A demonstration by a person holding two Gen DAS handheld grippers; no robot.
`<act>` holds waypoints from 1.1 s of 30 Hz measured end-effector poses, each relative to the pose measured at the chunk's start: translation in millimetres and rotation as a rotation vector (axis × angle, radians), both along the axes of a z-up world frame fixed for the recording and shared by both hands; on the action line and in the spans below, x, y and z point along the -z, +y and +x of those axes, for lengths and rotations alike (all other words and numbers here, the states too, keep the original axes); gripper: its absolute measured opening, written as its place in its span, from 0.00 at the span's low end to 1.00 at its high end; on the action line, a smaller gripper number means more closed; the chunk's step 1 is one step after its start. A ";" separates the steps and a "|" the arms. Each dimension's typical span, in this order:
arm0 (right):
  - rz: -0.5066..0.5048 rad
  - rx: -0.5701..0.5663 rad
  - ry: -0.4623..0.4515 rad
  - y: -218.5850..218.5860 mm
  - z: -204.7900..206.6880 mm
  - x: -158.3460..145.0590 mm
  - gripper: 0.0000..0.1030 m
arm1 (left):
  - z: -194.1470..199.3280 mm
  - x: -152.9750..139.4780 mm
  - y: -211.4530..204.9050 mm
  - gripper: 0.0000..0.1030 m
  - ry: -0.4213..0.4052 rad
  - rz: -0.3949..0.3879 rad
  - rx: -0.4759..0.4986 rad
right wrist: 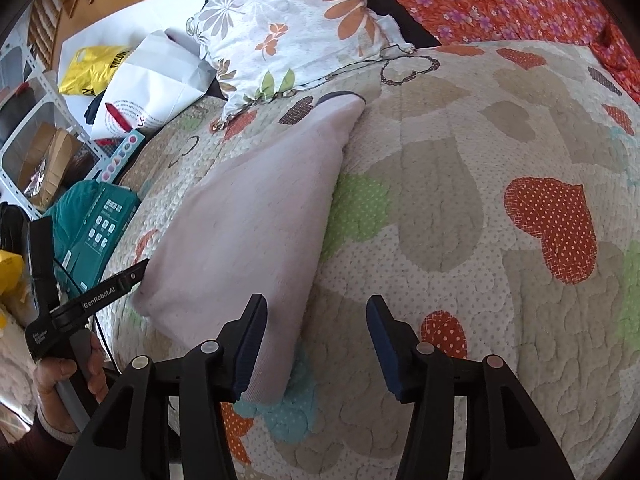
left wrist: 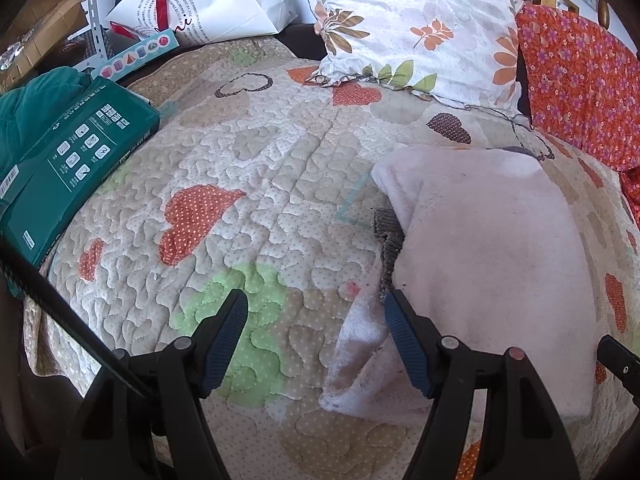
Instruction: Fold small clothes
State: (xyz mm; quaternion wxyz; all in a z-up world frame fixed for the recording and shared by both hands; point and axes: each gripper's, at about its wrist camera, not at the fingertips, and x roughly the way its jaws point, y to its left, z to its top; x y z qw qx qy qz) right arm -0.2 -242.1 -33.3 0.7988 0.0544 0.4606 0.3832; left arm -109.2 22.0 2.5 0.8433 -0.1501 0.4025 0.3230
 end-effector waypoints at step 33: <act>-0.115 0.035 -0.075 7.3 -8.1 4.1 0.71 | -6.4 -5.0 -2.8 0.69 -0.021 0.023 -0.025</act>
